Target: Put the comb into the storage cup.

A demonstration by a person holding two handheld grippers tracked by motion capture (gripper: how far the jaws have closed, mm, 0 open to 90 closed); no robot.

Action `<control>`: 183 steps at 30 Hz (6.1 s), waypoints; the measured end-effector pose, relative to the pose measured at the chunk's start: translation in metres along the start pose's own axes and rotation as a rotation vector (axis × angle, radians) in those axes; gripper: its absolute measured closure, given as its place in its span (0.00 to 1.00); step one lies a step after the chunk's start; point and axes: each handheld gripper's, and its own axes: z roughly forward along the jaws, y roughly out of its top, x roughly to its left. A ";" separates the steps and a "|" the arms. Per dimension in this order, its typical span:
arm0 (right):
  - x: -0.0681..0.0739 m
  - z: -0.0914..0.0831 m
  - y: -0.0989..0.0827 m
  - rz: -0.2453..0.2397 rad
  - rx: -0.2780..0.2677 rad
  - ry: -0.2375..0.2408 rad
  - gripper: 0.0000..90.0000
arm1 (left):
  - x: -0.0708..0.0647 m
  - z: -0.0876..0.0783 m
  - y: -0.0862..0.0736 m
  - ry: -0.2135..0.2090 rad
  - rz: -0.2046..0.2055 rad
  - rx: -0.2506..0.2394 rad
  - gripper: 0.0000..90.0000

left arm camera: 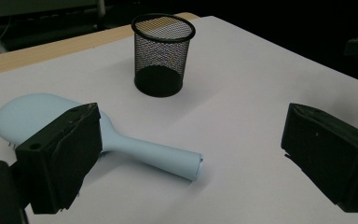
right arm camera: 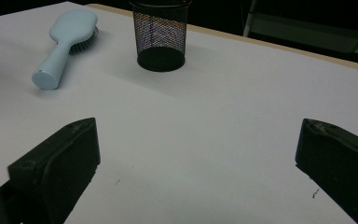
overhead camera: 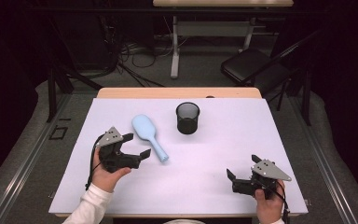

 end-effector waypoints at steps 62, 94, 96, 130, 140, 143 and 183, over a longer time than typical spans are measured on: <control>-0.003 0.004 -0.003 -0.001 0.019 0.009 0.00 | 0.015 0.061 0.017 0.106 -0.118 0.076 0.46; -0.004 0.005 -0.004 0.004 0.031 0.014 0.01 | 0.021 0.098 0.004 0.126 -0.131 0.157 0.84; -0.004 0.005 -0.004 0.002 0.032 0.015 0.01 | 0.021 0.100 0.003 0.132 -0.131 0.165 0.86; -0.006 0.004 -0.004 -0.006 0.038 0.017 0.02 | -0.001 0.134 -0.016 0.131 -0.090 0.302 1.00; -0.006 0.005 -0.004 -0.004 0.039 0.018 0.02 | -0.002 0.139 -0.019 0.131 -0.079 0.340 1.00; -0.006 0.005 -0.004 -0.005 0.041 0.018 0.02 | -0.002 0.140 -0.020 0.130 -0.082 0.352 1.00; -0.006 0.005 -0.005 0.003 0.044 0.021 0.03 | -0.003 0.109 -0.030 0.146 -0.047 0.463 1.00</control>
